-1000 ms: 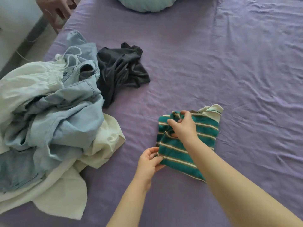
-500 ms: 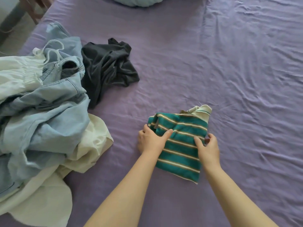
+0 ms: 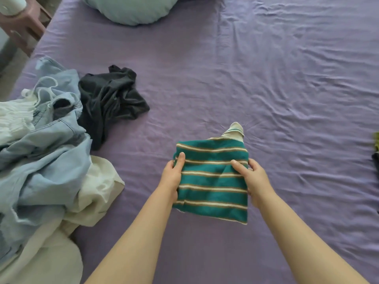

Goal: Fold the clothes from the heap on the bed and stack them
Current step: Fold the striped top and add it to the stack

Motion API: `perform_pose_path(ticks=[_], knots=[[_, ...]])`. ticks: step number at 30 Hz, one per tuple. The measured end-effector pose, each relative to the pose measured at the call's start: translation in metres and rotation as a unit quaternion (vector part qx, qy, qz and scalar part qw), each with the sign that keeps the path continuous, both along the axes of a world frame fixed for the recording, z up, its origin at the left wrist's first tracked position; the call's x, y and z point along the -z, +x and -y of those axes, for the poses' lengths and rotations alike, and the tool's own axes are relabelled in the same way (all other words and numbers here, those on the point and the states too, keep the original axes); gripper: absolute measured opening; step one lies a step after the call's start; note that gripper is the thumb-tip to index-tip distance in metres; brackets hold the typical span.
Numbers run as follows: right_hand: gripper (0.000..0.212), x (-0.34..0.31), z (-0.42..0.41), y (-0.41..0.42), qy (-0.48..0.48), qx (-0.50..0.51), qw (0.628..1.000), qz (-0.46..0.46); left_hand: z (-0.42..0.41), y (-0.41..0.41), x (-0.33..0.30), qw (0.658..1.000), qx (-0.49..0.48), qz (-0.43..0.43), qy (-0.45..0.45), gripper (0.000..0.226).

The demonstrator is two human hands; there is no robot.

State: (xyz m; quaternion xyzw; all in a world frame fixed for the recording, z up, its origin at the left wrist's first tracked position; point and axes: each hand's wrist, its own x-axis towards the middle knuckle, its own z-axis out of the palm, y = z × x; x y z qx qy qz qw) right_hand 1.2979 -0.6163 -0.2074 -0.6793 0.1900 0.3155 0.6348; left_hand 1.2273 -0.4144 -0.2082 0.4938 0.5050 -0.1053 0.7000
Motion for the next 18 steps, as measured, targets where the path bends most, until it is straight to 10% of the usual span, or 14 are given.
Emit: perform_pose_path(ticks=[18], knots=[[0.016,-0.129,0.318,0.069,-0.192,-0.011,0.96,0.203,0.288,0.113,-0.11,0.968,0.201,0.12,-0.094,0.038]])
